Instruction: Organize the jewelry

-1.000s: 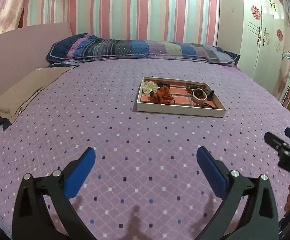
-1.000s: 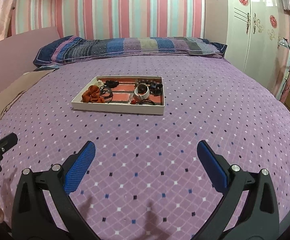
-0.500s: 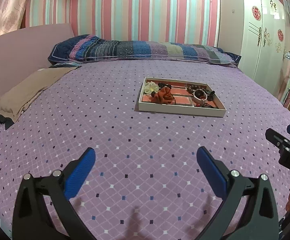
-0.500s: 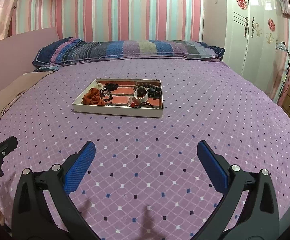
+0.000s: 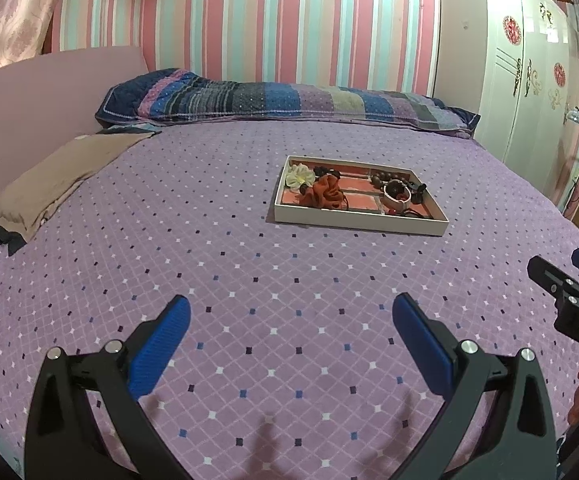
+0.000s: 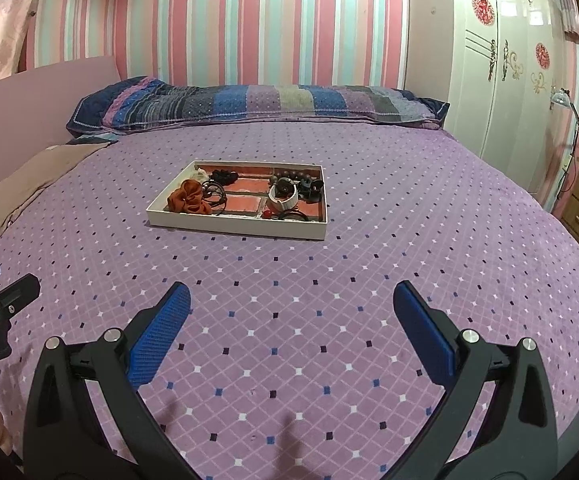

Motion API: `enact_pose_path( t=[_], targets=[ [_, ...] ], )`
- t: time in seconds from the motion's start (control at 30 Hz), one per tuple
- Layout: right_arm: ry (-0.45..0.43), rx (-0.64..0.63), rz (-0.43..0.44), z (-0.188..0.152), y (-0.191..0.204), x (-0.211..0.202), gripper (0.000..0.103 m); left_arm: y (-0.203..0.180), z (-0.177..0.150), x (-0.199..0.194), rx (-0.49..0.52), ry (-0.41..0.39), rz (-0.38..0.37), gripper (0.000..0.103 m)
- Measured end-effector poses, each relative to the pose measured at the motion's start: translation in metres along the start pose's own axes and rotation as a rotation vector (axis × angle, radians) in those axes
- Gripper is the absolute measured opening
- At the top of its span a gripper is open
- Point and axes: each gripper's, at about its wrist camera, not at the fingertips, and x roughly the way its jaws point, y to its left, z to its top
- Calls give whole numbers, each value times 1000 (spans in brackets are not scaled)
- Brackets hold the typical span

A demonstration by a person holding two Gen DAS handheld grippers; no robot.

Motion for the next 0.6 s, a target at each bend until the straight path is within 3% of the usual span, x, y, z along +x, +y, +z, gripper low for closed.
enact_pose_path(
  t=[0.6],
  targets=[
    [-5,7,-15,0,0,0,99,-3,1,-2,24,-21,26,99]
  ],
)
